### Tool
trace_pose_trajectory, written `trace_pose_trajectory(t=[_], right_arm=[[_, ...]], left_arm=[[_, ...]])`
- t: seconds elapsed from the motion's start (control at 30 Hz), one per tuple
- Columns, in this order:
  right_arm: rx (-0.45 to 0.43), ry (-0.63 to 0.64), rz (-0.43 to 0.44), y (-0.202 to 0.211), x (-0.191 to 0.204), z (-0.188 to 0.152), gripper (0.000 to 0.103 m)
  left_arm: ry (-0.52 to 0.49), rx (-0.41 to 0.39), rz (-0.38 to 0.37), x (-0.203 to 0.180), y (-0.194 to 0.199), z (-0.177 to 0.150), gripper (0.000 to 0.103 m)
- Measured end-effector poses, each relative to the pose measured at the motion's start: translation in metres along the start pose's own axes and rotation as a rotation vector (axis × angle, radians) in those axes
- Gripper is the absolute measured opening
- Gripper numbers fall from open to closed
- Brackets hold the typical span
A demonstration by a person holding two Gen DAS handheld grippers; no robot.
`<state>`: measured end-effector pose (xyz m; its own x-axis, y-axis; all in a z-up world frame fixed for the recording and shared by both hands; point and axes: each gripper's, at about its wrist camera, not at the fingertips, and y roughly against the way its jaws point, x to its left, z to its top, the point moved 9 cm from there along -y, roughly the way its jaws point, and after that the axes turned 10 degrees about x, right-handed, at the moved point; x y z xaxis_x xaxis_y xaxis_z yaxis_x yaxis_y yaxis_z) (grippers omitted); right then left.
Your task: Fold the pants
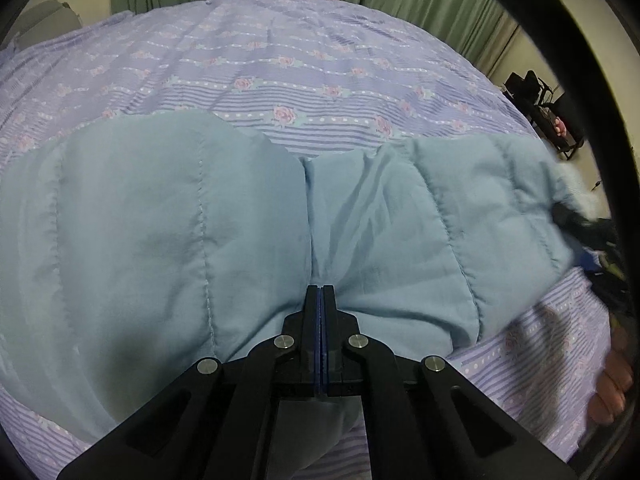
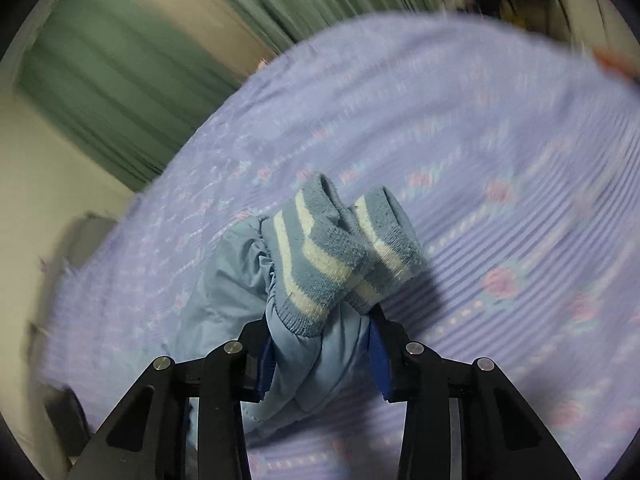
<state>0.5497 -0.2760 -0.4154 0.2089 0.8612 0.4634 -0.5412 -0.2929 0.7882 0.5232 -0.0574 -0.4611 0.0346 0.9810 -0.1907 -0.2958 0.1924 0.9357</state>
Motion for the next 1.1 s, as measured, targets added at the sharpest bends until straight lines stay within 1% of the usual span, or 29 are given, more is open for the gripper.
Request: trace_pose_trajectory(t=[0.07,0.13,0.17,0.23,0.27,0.33,0.37,0.43,0.5,0.63,0.7,0.77,0.83,0.87,0.97,1.1], right_arm=[[-0.068,0.151,-0.108,0.025,0.03,-0.003,0.039],[-0.108,0.272,-0.187,0.042,0.057,-0.005,0.039],[-0.121,0.311,-0.212,0.047,0.066,-0.007,0.039],[-0.156,0.403,-0.278,0.058,0.089,-0.008,0.039],[-0.17,0.435,-0.294,0.063,0.1,-0.007,0.039],[-0.183,0.471,-0.293,0.072,0.117,-0.006,0.039],[-0.186,0.481,-0.293,0.075,0.122,-0.006,0.039],[-0.2,0.512,-0.294,0.081,0.141,-0.006,0.039],[-0.214,0.547,-0.284,0.086,0.165,-0.01,0.039],[-0.245,0.625,-0.245,0.088,0.216,-0.034,0.039],[-0.25,0.669,-0.222,0.088,0.24,-0.052,0.039],[-0.246,0.716,-0.203,0.079,0.264,-0.067,0.039],[-0.239,0.775,-0.195,0.067,0.286,-0.085,0.039],[-0.233,0.808,-0.196,0.059,0.298,-0.094,0.039],[-0.197,0.884,-0.185,0.033,0.323,-0.123,0.039],[-0.167,0.979,-0.194,0.002,0.342,-0.158,0.039]], left_arm=[[0.006,0.009,-0.006,0.001,-0.002,0.0,0.004],[0.012,0.023,-0.015,0.002,-0.002,0.002,0.004],[0.007,0.031,-0.017,0.002,-0.001,0.003,0.004],[0.006,0.035,-0.015,0.004,0.017,0.009,0.004],[0.015,0.005,-0.005,0.007,0.035,0.013,0.004],[0.028,-0.082,-0.003,0.015,0.075,0.02,0.031],[0.031,-0.118,0.009,0.02,0.095,0.023,0.051],[0.021,-0.188,0.059,0.037,0.133,0.024,0.051],[0.019,-0.229,0.107,0.058,0.162,0.02,0.051],[0.071,-0.256,0.154,0.103,0.192,0.004,0.051],[0.105,-0.262,0.18,0.127,0.2,-0.007,0.051],[0.144,-0.256,0.193,0.149,0.205,-0.021,0.051],[0.181,-0.251,0.187,0.169,0.208,-0.036,0.049],[0.197,-0.249,0.184,0.178,0.209,-0.043,0.045],[0.218,-0.242,0.202,0.195,0.211,-0.056,0.044],[0.233,-0.234,0.222,0.214,0.211,-0.074,0.044]])
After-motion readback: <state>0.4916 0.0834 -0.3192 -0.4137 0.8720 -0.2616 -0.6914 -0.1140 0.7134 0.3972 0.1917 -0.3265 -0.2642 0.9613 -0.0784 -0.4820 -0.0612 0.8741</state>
